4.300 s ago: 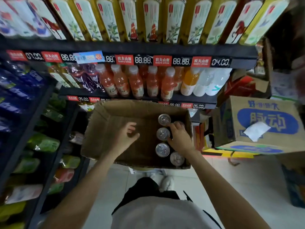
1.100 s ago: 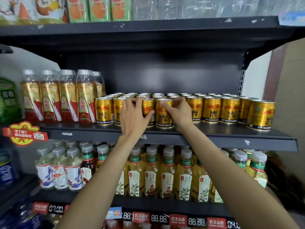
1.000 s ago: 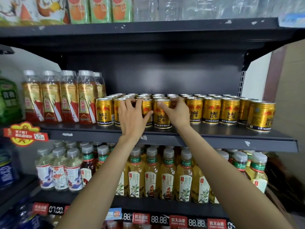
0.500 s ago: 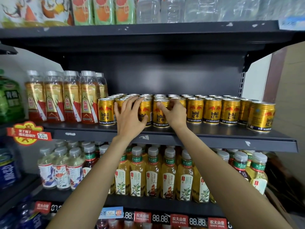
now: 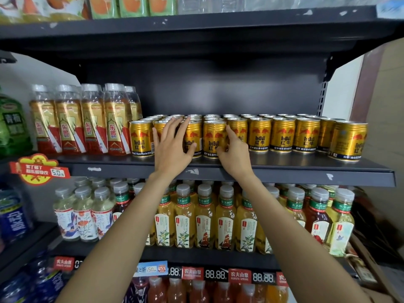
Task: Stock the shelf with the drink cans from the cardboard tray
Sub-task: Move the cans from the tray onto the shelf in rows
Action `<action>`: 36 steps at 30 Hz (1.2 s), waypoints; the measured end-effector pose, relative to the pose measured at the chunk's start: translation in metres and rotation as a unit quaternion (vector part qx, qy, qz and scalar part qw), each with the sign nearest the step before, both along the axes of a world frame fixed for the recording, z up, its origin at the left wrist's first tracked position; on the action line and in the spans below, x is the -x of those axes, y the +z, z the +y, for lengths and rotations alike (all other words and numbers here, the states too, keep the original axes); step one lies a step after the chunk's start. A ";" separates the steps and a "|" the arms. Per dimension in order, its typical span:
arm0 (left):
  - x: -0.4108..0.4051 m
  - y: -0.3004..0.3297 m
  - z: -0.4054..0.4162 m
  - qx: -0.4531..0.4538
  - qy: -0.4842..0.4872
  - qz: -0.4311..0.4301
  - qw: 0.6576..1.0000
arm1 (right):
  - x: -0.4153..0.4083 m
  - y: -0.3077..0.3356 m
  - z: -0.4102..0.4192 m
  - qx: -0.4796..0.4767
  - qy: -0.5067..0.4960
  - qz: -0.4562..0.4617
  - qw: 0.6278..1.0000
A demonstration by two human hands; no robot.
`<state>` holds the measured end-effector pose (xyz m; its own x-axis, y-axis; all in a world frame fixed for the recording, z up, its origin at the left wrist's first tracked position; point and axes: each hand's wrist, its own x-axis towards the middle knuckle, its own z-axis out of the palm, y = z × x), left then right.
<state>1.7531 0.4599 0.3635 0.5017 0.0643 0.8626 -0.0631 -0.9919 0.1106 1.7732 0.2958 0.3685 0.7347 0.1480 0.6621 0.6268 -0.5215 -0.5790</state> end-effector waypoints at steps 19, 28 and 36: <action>0.079 -0.029 -0.043 0.104 -0.097 -0.082 0.986 | 0.065 -0.040 -0.030 -0.120 0.052 -0.132 0.983; 0.153 -0.159 -0.068 0.146 -0.194 -0.010 0.970 | 0.133 -0.179 -0.076 -0.046 0.058 -0.136 0.988; 0.210 -0.301 -0.079 0.324 -0.110 0.424 0.838 | 0.182 -0.327 -0.136 0.194 0.043 0.236 0.951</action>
<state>1.5432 0.3810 0.0623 0.9784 0.2064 0.0091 0.1370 -0.6811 0.7192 1.5915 0.1600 0.0413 0.9108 0.3867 0.1444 0.3945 -0.7124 -0.5804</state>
